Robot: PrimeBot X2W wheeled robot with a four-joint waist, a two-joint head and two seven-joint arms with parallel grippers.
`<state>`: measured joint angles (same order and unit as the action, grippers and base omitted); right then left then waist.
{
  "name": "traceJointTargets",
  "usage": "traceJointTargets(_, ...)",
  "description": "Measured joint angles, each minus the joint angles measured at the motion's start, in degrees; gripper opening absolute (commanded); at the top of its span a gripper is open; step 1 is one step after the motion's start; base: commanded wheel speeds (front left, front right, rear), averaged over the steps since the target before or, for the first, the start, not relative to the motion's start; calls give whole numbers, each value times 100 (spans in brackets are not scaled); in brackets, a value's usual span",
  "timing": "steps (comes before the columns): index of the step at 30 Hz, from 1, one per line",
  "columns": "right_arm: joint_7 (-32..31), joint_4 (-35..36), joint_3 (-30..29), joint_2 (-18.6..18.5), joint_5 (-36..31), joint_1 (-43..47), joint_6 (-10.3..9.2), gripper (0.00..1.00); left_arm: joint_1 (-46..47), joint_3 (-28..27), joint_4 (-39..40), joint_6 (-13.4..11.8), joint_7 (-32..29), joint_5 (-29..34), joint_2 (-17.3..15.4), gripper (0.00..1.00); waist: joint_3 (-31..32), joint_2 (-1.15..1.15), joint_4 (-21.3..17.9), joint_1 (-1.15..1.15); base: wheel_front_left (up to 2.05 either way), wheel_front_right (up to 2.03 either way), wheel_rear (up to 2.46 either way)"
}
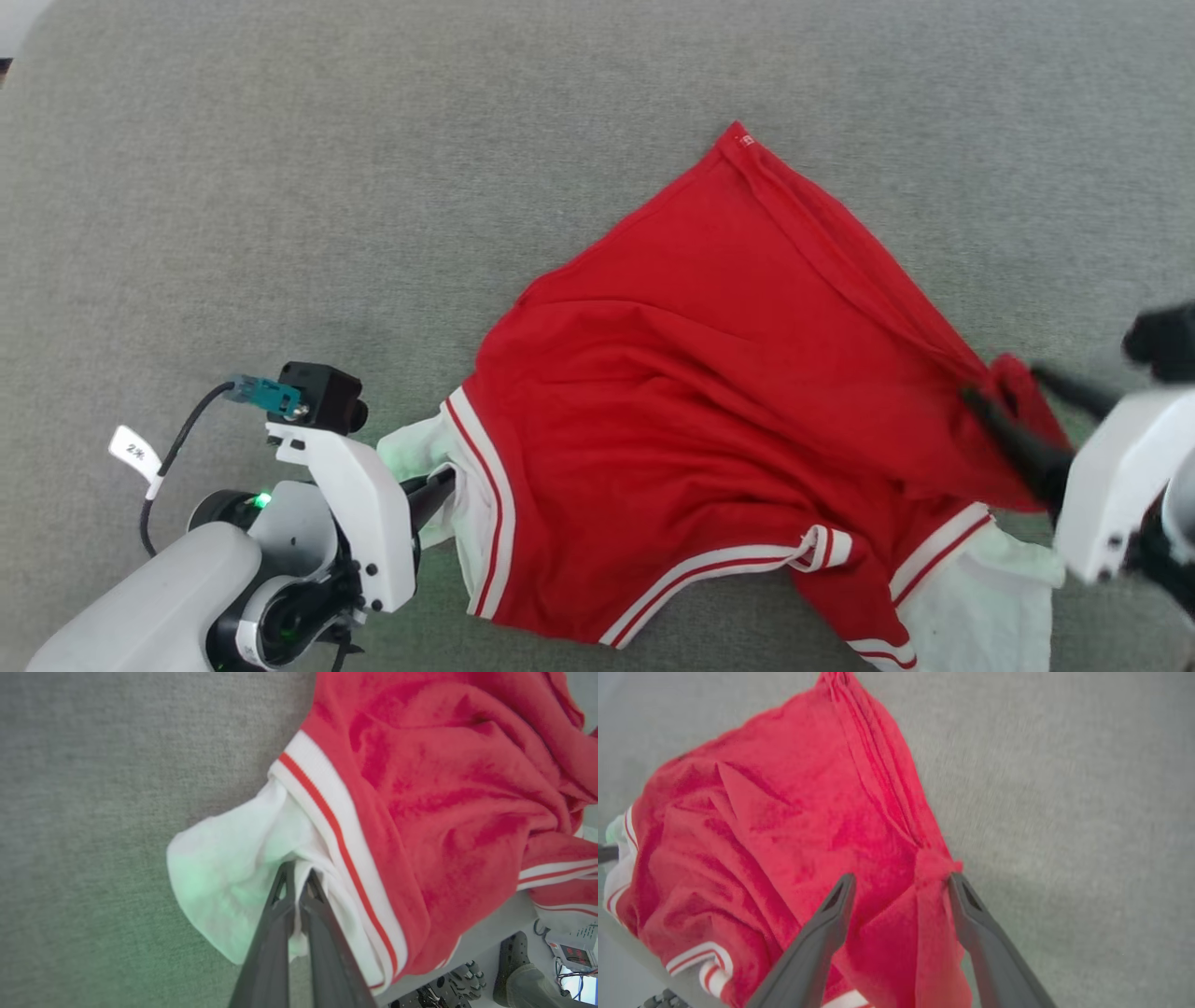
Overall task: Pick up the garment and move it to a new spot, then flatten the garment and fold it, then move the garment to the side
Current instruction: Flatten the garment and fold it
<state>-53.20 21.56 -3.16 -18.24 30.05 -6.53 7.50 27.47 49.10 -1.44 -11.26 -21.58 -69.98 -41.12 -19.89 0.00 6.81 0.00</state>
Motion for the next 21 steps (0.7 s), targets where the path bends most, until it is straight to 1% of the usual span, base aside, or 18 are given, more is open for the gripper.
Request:
traceJointTargets(2, 132, -20, -1, 54, -120, -347, 0, 100, 36, 16, 14, 15, 0, 18, 38, 0, -21, 0, 67, 0, 0, 0, 0)
traceJointTargets(4, 320, -156, 162, -11, -331, -767, 0, 100, 75, 31, 15, 24, -1, 41, 92, 0, -45, 0, 158, 0, 0, 0, 0)
traceJointTargets(7, 613, -659, 390, 29, -399, -1374, -1, 100, 171, 88, 7, 85, -5, 112, 187, 0, -86, 0, 318, 0, 0, 0, 0)
traceJointTargets(9, 790, -1084, 552, -11, -360, -1800, 0, 100, 224, 119, -14, 143, -8, 152, 267, 0, -114, 0, 442, 0, 0, 0, 0)
traceJointTargets(11, 951, -1550, 808, -197, -412, -2177, 0, 100, 288, 158, -58, 203, -15, 178, 350, 0, -146, 0, 578, 0, 0, 0, 0)
traceJointTargets(13, 1076, -2063, 939, -261, -353, -2526, -1, 100, 348, 190, -129, 252, -16, 205, 425, 0, -179, 0, 722, 0, 0, 0, 0)
traceJointTargets(15, 1138, -2591, 1236, -407, -341, -2877, -1, 100, 415, 218, -188, 330, -16, 225, 504, 0, -215, 0, 865, 0, 0, 0, 0)
traceJointTargets(21, 1296, -4097, 1940, -673, -136, -3822, 0, 100, 572, 335, -414, 545, -9, 281, 794, 0, -324, 0, 1294, 0, 0, 0, 0)
